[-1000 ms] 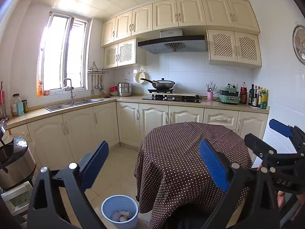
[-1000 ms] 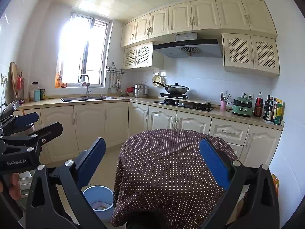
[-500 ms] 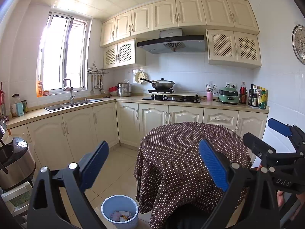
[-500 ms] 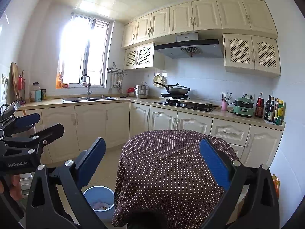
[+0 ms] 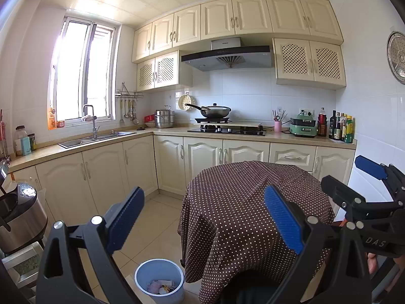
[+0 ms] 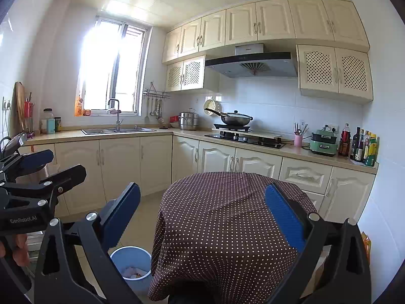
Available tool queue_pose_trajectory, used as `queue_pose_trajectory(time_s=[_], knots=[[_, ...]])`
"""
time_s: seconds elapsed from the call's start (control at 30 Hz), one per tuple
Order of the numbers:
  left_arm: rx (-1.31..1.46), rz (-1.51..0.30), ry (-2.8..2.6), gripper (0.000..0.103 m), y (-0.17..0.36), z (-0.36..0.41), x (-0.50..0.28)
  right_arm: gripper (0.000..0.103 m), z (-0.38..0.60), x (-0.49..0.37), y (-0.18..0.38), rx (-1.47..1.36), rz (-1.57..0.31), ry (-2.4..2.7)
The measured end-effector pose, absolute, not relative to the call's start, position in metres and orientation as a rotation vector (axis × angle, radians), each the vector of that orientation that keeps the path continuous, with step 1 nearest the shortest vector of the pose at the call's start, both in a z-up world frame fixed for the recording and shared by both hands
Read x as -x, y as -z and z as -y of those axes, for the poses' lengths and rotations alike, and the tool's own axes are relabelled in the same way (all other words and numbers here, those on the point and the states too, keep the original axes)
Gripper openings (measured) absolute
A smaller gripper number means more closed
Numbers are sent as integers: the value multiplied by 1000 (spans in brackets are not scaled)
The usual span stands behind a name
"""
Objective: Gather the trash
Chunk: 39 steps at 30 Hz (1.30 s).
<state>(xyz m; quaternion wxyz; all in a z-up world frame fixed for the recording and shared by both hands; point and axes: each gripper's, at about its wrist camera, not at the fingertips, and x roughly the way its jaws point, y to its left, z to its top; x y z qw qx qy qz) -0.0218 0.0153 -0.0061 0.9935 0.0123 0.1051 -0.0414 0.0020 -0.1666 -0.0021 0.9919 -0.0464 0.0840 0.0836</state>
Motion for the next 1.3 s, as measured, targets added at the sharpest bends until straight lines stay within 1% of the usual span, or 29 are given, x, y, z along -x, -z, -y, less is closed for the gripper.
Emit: queue_pose_trajectory(time_s=[1.3], knots=[[-27, -225, 99, 94, 12, -16, 20, 96, 166, 2, 3, 90, -179, -161]])
